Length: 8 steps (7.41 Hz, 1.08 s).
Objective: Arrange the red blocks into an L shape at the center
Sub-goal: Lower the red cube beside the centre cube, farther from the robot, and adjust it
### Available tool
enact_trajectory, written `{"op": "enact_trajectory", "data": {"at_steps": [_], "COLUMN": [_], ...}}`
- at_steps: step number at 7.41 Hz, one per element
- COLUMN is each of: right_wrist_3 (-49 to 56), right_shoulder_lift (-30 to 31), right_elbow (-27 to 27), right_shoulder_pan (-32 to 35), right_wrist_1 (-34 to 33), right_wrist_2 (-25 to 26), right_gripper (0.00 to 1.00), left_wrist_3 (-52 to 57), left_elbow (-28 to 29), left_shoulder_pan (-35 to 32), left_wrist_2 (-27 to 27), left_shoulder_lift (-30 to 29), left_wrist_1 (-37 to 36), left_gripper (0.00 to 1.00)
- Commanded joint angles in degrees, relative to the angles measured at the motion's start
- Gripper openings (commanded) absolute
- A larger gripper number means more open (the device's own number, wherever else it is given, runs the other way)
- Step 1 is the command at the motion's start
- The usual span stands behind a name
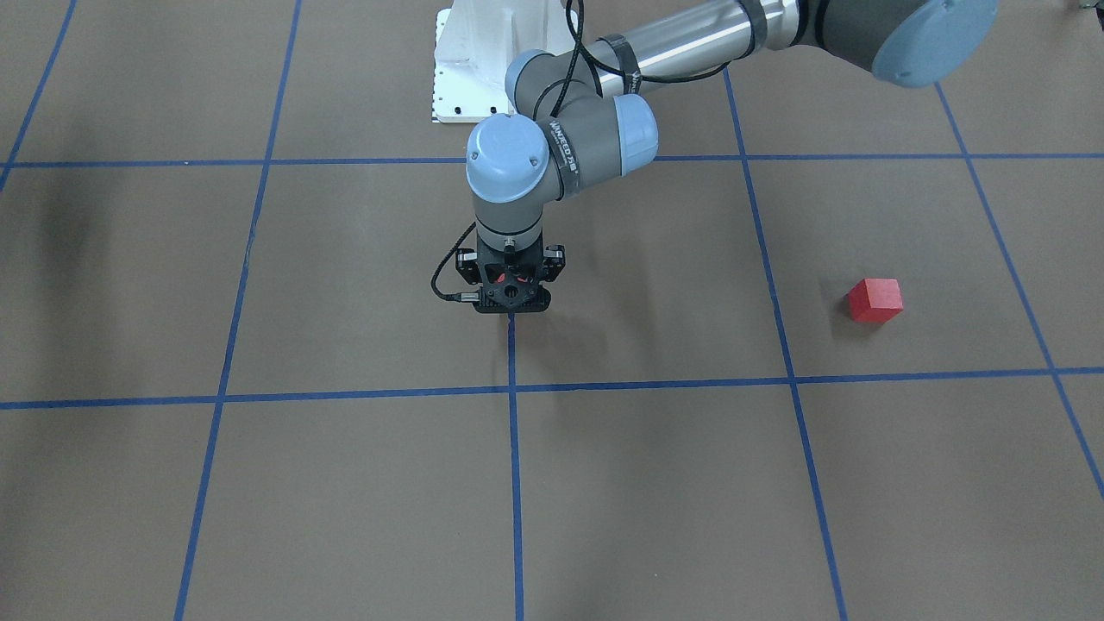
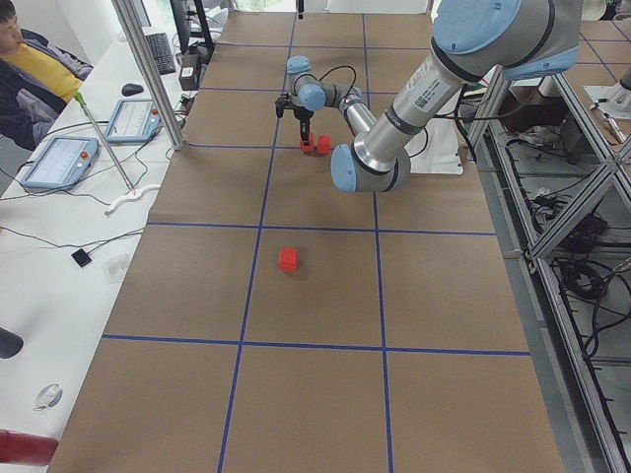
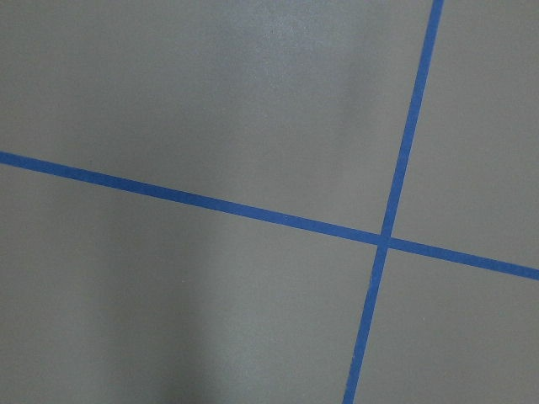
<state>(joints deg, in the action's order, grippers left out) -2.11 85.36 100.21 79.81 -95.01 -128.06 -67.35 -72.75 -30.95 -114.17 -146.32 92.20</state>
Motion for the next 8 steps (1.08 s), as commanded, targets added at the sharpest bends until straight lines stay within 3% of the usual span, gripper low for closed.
{"op": "enact_trajectory", "data": {"at_steps": [1,8], "right_wrist_3": [0.0,0.0], "right_shoulder_lift": [0.07,-0.02], "right_elbow": [-0.01,-0.01], "right_shoulder_pan": [0.0,0.09], "right_wrist_1": [0.0,0.0], "right_wrist_2": [0.0,0.0], "right_gripper": [0.99,0.99], "left_wrist_3": [0.03,0.03], "left_elbow": [-0.37,-0.46], "left_shoulder_pan": [0.01,0.27], "left_wrist_2": [0.0,0.0], "left_shoulder_lift": [0.07,0.25], "left_wrist_1": [0.0,0.0], "left_gripper": [0.06,0.11]}}
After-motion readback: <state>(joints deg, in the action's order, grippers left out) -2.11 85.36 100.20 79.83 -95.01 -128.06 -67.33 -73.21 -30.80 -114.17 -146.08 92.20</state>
